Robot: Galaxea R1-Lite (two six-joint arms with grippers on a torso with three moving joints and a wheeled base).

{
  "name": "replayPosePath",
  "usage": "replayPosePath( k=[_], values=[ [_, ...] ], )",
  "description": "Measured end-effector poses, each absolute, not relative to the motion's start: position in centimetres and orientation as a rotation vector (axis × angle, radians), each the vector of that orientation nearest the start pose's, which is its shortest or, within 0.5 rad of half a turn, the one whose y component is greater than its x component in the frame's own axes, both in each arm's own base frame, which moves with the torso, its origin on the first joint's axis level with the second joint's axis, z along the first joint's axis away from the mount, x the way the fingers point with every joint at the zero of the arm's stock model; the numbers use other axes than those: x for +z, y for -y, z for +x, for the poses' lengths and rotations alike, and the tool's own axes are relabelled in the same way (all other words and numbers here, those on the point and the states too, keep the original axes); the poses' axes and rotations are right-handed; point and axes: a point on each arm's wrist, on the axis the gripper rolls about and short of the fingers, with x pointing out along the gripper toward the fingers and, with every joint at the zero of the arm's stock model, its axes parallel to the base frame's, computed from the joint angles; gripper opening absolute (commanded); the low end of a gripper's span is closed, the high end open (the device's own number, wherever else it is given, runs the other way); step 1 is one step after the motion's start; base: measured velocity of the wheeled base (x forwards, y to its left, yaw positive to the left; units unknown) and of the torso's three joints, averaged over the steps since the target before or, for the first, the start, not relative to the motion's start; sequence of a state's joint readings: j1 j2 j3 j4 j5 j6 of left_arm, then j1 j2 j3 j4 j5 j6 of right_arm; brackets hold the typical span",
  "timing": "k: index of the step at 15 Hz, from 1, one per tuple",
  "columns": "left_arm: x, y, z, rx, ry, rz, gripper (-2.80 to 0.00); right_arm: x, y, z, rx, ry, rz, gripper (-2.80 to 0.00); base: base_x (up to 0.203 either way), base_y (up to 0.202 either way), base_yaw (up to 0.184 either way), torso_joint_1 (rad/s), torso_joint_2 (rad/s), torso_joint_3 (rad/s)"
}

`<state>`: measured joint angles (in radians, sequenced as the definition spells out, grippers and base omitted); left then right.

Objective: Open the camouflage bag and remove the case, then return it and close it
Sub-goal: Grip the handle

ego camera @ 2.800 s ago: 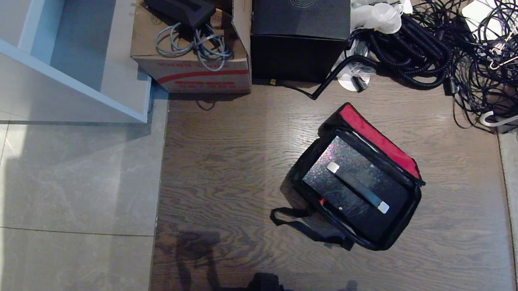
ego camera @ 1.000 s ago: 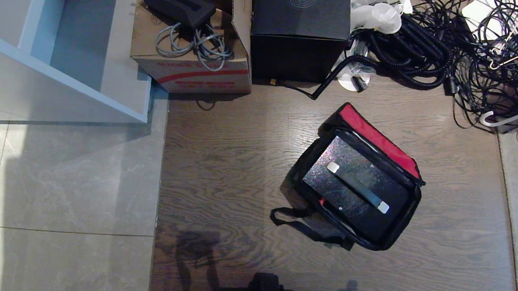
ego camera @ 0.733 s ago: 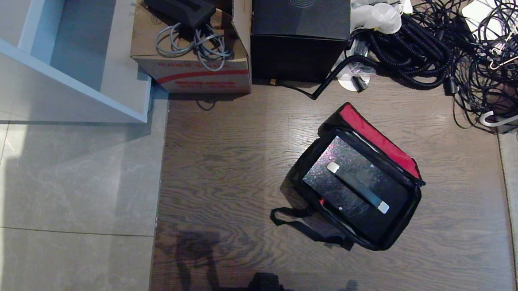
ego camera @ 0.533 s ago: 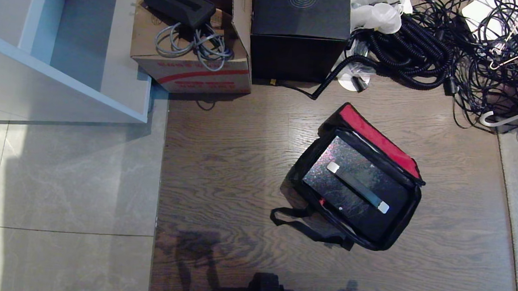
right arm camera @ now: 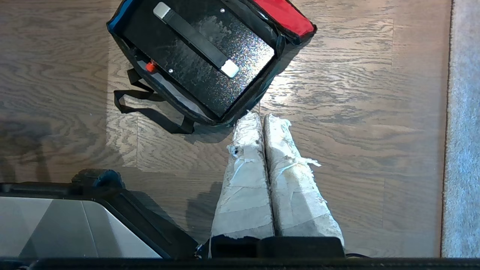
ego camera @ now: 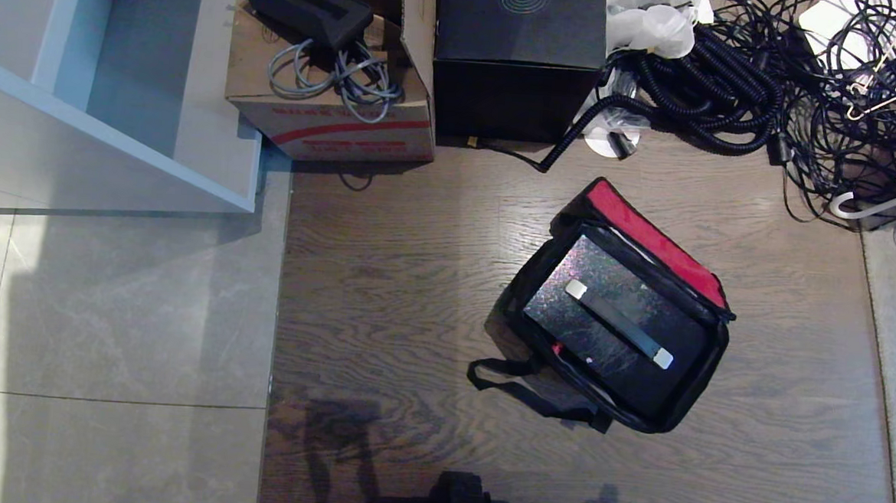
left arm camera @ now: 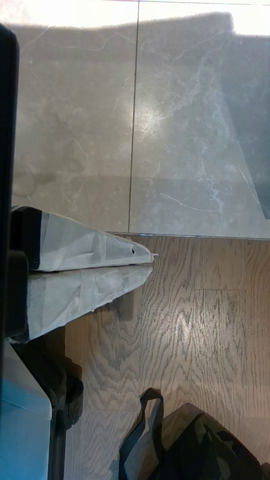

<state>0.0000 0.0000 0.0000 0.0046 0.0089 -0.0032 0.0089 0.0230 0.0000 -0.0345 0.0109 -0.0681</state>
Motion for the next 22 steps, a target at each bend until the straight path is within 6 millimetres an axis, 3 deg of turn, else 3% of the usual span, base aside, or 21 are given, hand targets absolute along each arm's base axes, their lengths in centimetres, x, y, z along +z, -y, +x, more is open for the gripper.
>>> replayPosePath(
  k=[22],
  values=[
    [7.50,-0.02,-2.28,0.009,-0.005,-0.004,-2.80,7.96,0.00,-2.10,0.019,0.013,-0.068,-2.80,0.000,0.000,0.000,0.000,0.00,0.000]
  ],
)
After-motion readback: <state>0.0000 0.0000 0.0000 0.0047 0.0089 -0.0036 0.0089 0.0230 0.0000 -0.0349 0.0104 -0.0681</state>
